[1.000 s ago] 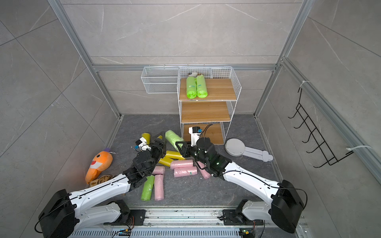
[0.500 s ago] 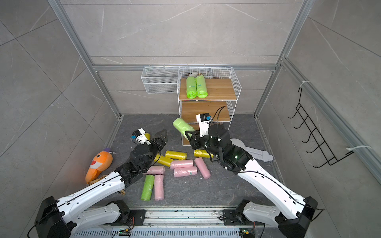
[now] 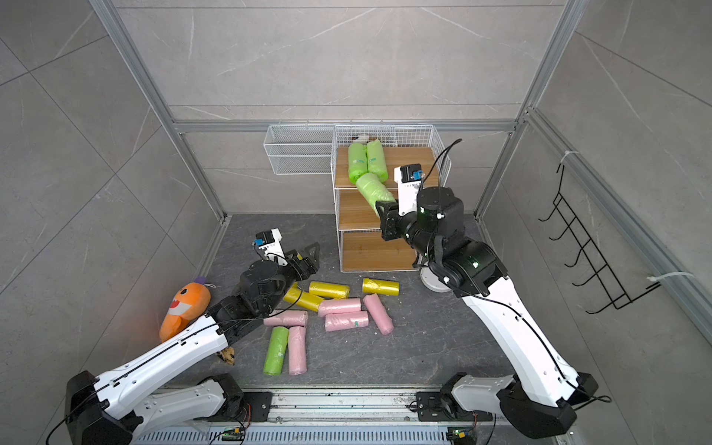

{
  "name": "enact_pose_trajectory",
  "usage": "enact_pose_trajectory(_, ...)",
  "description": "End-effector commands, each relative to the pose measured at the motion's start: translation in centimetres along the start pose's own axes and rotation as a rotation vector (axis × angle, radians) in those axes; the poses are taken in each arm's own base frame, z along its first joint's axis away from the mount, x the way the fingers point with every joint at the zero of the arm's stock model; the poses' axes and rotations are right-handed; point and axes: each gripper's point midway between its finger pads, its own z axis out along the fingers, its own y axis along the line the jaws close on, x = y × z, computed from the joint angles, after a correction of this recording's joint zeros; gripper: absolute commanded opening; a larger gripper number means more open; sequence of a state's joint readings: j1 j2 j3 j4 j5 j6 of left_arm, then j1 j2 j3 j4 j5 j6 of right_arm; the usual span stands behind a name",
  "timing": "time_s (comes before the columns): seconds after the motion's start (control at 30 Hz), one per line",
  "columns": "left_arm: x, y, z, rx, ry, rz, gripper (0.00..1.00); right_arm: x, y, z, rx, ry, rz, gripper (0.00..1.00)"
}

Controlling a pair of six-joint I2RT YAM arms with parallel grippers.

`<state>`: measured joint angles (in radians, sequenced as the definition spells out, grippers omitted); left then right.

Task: Sort the rolls of trash bags by color and place them on the shelf
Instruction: Place the roll of trash bags on the shelf.

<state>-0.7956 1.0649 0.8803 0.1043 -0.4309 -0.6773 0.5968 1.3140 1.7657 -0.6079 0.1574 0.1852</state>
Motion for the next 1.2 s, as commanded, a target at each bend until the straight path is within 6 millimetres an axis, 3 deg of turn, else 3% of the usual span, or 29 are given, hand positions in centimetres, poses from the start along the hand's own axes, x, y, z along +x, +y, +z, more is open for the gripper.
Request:
enact_pose_trajectory(0.0,-1.2,-1.4,-0.2,0.047,-0.013,0.019,0.89,-1.5,-1.3,0.5,0.048,-0.021,-0.021,0.29)
enact_pose_trajectory(0.17,-0.8,-1.6,-0.2,0.059,0.005,0.016,0.89,-2.9,-1.8,0.3,0.044,-0.046,-0.009,0.28)
enact_pose_trajectory(0.43,-0.1,-1.6,0.6,0.062,0.02,0.018,0.9,-4.5,-0.1,-2.1,-0.071,-0.089,0.029,0.28)
enact_pose_trajectory(0.7,0.6,-2.6,1.6,0.089,0.058,0.028,0.9,-6.7,-3.2,-2.6,0.082,-0.128,-0.014,0.28)
enact_pose_trajectory(1.17,1.0,-3.1,2.0,0.105,0.082,0.03,0.9,-7.4,-9.1,3.1,0.287,-0.094,0.001,0.28)
